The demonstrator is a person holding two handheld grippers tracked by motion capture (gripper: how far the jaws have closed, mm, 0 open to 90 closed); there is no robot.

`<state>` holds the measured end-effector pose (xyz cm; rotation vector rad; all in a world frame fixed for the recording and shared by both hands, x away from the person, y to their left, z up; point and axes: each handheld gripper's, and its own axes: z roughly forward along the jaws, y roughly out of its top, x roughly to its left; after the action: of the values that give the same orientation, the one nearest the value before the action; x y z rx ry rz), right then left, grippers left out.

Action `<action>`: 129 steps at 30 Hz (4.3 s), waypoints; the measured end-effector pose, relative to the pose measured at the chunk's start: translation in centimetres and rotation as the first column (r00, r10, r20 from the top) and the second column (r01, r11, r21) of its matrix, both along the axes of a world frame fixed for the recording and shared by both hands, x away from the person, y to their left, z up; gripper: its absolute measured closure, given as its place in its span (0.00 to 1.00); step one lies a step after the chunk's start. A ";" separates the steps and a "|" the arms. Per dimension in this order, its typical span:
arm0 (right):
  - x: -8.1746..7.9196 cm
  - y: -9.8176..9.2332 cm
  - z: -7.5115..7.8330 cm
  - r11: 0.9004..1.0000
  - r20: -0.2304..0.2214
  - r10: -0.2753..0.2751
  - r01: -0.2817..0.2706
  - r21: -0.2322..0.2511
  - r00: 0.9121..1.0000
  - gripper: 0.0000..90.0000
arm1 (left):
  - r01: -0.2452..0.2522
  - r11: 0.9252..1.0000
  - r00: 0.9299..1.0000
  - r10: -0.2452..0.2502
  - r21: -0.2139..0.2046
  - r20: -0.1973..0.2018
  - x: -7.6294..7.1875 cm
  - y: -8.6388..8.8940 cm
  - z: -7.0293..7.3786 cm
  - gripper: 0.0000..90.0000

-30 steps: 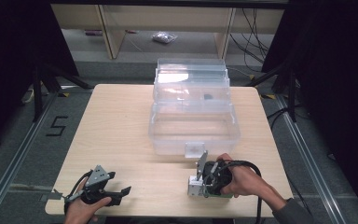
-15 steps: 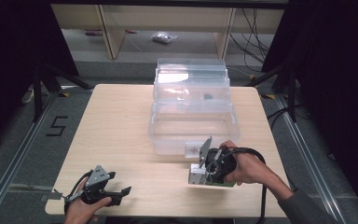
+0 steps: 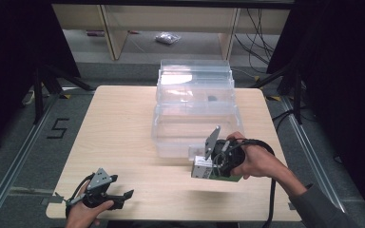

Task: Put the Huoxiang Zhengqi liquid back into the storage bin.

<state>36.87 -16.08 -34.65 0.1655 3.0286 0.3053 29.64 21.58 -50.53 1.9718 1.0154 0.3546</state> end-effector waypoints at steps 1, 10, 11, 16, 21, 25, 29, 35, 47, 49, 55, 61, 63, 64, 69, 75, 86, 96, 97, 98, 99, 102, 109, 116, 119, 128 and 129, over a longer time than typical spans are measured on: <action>0.1 0.0 0.3 1.000 0.002 0.011 -0.011 0.002 1.000 0.72 | 0.001 1.000 1.000 -0.001 -0.002 0.003 0.0 0.0 0.0 0.17; 1.0 0.1 2.8 1.000 0.039 0.010 -0.010 0.002 0.999 0.72 | -0.005 1.000 1.000 0.005 0.002 -0.004 0.0 0.1 0.1 0.17; 1.4 0.0 3.2 1.000 0.045 0.019 -0.020 0.009 0.999 0.72 | -0.005 1.000 1.000 0.005 0.002 -0.003 0.0 0.0 0.1 0.17; 1.9 0.0 4.1 1.000 0.058 0.025 -0.026 0.011 0.998 0.72 | -0.005 1.000 1.000 0.005 0.004 -0.004 0.0 0.1 0.1 0.17; 2.8 -0.1 5.0 1.000 0.077 0.009 -0.009 -0.001 0.997 0.72 | -0.005 1.000 1.000 0.005 0.001 -0.004 0.0 0.1 0.1 0.17; 3.9 0.0 5.4 0.999 0.093 0.039 -0.039 -0.004 0.995 0.72 | -0.003 1.000 1.000 0.003 0.004 -0.005 0.0 0.1 0.1 0.17; 5.2 0.0 5.6 1.000 0.095 0.023 -0.022 -0.009 0.995 0.72 | -0.003 1.000 1.000 0.003 0.003 -0.005 0.0 0.1 0.1 0.17; 6.9 -0.1 5.6 0.999 0.116 0.041 -0.041 -0.002 0.992 0.72 | -0.006 1.000 1.000 0.006 0.008 -0.007 0.0 0.1 0.1 0.17; 11.2 -1.0 4.0 1.000 0.091 -0.022 0.024 -0.020 0.996 0.72 | -0.003 1.000 1.000 0.003 0.000 -0.006 0.0 0.1 0.1 0.17; 12.0 -1.3 3.3 0.998 0.081 -0.052 0.055 -0.028 0.995 0.72 | -0.009 1.000 1.000 0.009 0.006 -0.006 0.0 0.1 0.1 0.17; 13.6 -1.7 1.7 0.997 0.059 -0.061 0.064 -0.042 0.996 0.72 | -0.002 1.000 1.000 0.002 -0.006 -0.003 0.0 0.1 0.1 0.17; 14.4 -1.9 0.2 0.996 0.044 -0.068 0.071 -0.063 0.997 0.72 | 0.001 1.000 1.000 -0.001 0.000 -0.008 0.0 0.0 0.1 0.17; 14.7 -1.9 -0.3 0.995 0.039 -0.065 0.067 -0.067 0.997 0.72 | -0.002 1.000 1.000 0.002 -0.003 -0.003 0.0 0.1 0.1 0.17; 14.7 -1.8 -0.4 0.994 0.029 -0.082 0.083 -0.071 0.996 0.72 | -0.002 1.000 1.000 0.002 -0.003 -0.004 0.0 0.1 0.0 0.17; 15.0 -1.8 -1.4 0.996 0.019 -0.056 0.057 -0.072 0.998 0.72 | 0.000 1.000 1.000 0.000 -0.006 -0.005 0.0 0.1 0.0 0.17; 15.6 -1.8 -2.6 0.997 0.008 -0.013 0.013 -0.082 1.000 0.72 | -0.003 1.000 1.000 0.003 -0.005 0.003 0.0 0.0 -0.1 0.17; 16.2 -2.0 -4.1 0.997 -0.013 0.002 -0.003 -0.075 1.000 0.72 | 0.006 1.000 1.000 -0.006 0.009 -0.007 0.1 0.2 0.0 0.17; 16.0 -2.4 -5.2 0.996 -0.038 -0.023 0.020 -0.084 0.999 0.72 | 0.018 0.999 1.000 -0.018 0.032 -0.002 0.1 0.3 0.1 0.17; 16.0 -2.4 -5.2 0.996 -0.038 -0.023 0.020 -0.084 0.999 0.72 | 0.020 0.999 1.000 -0.020 0.034 -0.006 0.2 0.3 0.1 0.17; 15.7 -2.3 -5.1 0.994 -0.049 -0.064 0.059 -0.092 0.997 0.72 | 0.024 0.999 1.000 -0.024 0.038 -0.007 0.2 0.3 0.1 0.17; 15.9 -2.4 -5.3 0.997 -0.041 -0.017 0.014 -0.074 0.999 0.72 | 0.005 1.000 1.000 -0.005 0.012 -0.002 0.1 0.1 0.0 0.17; 16.1 -2.5 -5.4 0.998 -0.039 0.004 -0.007 -0.066 0.999 0.72 | -0.008 1.000 1.000 0.008 -0.007 0.005 0.0 0.0 0.0 0.17; 16.0 -2.6 -6.0 0.999 -0.055 -0.001 -0.002 -0.053 0.998 0.71 | 0.020 0.999 1.000 -0.020 0.037 -0.005 0.1 0.3 0.1 0.17; 16.1 -2.5 -6.3 0.998 -0.070 -0.009 0.004 -0.066 0.998 0.71 | 0.017 0.999 1.000 -0.017 0.033 -0.001 0.1 0.3 0.1 0.17; 16.5 -2.6 -6.5 0.997 -0.066 0.023 -0.027 -0.070 0.998 0.70 | 0.001 1.000 1.000 -0.001 -0.002 -0.004 0.1 0.1 0.0 0.17; 15.8 -3.6 -4.0 0.998 -0.051 -0.066 0.066 -0.018 0.997 0.65 | 0.017 0.999 1.000 -0.017 0.032 -0.004 0.1 0.3 0.2 0.17; 15.8 -4.1 -3.1 0.998 -0.033 -0.057 0.058 0.018 0.998 0.64 | -0.005 1.000 1.000 0.005 -0.005 0.000 0.0 0.0 0.0 0.17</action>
<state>52.65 -20.16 -37.76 0.2611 3.0472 0.3296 29.67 21.55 -50.52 1.9647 1.0203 0.3549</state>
